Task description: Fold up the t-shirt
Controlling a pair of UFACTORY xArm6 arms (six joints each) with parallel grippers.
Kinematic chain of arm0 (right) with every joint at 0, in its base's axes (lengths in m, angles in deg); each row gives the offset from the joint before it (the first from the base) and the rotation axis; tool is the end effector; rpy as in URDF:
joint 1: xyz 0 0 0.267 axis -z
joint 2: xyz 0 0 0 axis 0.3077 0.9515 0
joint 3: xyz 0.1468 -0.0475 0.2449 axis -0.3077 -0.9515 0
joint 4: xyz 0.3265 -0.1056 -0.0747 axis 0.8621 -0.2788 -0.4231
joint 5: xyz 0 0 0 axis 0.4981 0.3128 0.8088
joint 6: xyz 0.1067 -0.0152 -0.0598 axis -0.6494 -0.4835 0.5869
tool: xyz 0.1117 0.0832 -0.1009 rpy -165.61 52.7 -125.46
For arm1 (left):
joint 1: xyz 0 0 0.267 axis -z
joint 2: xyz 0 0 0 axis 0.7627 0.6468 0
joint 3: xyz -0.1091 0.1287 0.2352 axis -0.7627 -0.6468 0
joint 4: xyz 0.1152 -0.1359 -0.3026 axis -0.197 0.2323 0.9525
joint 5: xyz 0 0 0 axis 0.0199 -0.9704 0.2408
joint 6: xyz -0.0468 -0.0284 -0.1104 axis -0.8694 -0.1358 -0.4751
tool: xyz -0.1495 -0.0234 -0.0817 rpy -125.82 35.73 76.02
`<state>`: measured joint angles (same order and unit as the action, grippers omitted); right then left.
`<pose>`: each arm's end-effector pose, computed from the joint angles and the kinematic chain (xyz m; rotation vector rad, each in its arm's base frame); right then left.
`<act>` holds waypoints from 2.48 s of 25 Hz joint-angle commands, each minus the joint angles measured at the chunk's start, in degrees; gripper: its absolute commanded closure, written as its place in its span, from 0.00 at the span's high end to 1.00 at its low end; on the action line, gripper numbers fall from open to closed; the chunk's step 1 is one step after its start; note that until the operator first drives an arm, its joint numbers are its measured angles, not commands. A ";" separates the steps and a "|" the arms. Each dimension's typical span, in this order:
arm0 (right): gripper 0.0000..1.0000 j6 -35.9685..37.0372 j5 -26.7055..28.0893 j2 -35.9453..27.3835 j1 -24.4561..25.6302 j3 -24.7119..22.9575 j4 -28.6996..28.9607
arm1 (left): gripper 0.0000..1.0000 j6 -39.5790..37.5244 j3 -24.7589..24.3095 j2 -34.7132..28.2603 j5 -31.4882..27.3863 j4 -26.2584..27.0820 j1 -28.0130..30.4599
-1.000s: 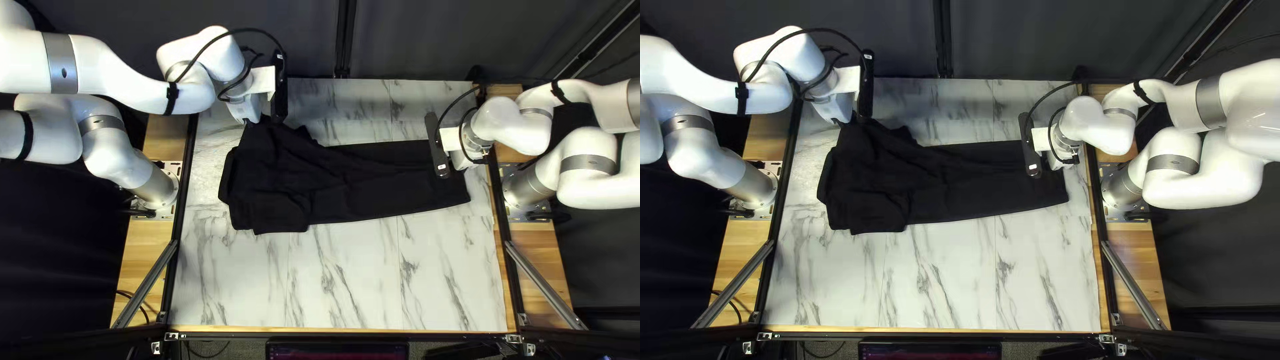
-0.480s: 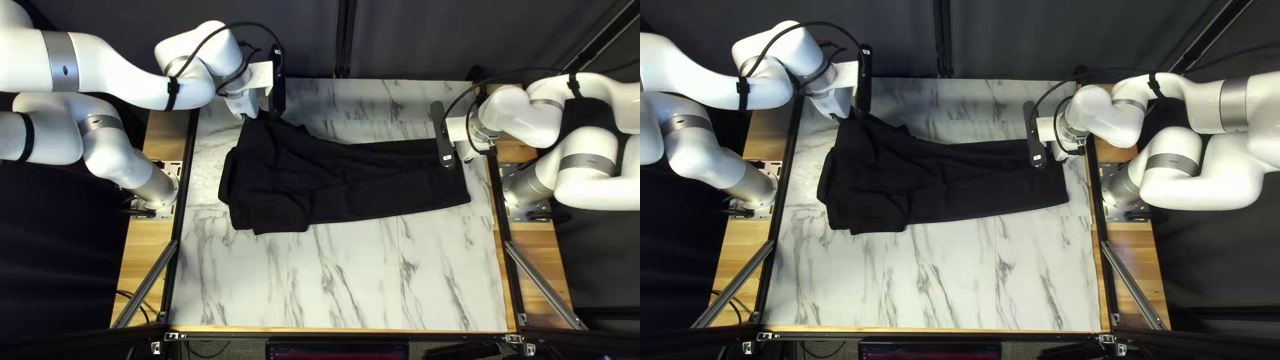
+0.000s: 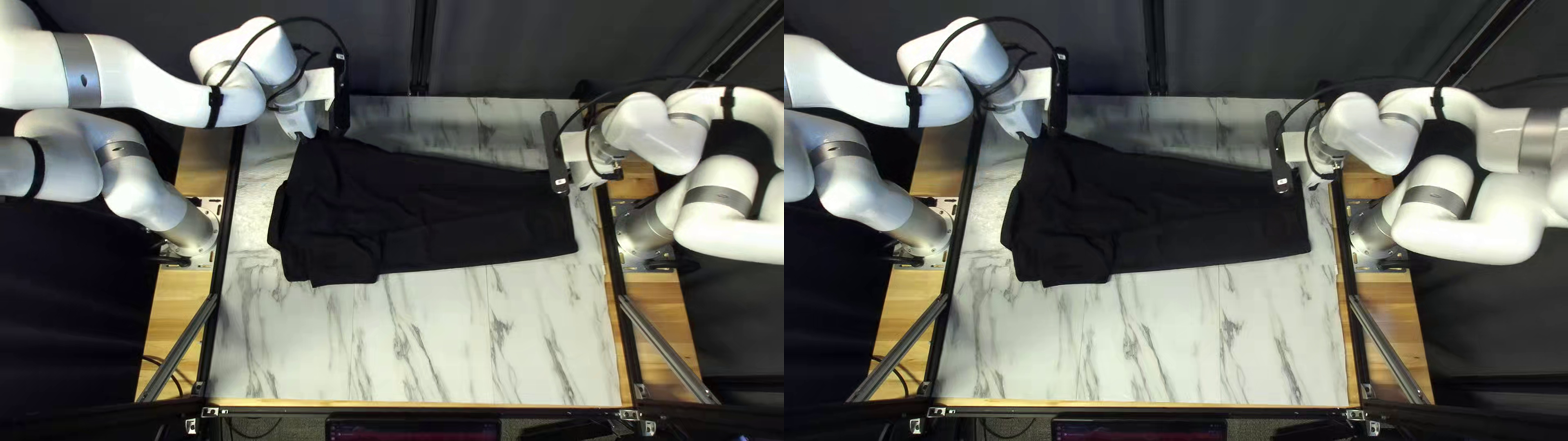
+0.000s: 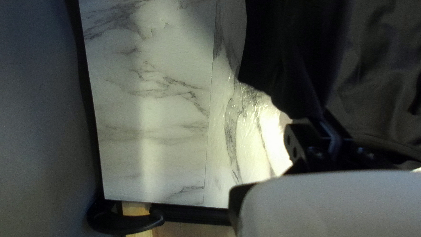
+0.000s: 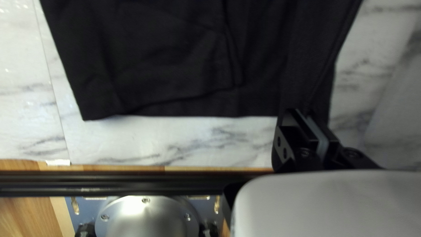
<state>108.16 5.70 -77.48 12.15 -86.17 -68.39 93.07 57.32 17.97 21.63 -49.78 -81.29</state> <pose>0.1759 -0.1197 0.0808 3.0498 0.1189 0.0088 0.3015 0.1774 0.1641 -3.1026 -0.1160 -0.1898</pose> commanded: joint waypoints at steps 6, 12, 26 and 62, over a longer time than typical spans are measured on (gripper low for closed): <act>0.00 0.08 0.33 2.16 1.48 2.33 -1.64 | 0.00 2.73 0.22 0.18 -0.20 0.05 -2.70; 0.00 0.79 1.35 2.27 2.99 3.32 -2.21 | 0.00 3.63 -0.52 0.49 0.64 0.07 -3.68; 0.00 0.03 -2.93 9.88 3.60 6.84 -3.79 | 0.00 5.65 -1.12 2.12 2.32 0.36 -5.37; 0.00 -13.37 -8.45 14.98 -11.17 3.28 -3.42 | 0.02 -4.79 -12.06 0.17 8.99 -5.51 11.05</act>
<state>95.28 -2.20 -63.05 1.53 -82.82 -71.98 90.45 45.08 17.53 30.67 -54.17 -71.92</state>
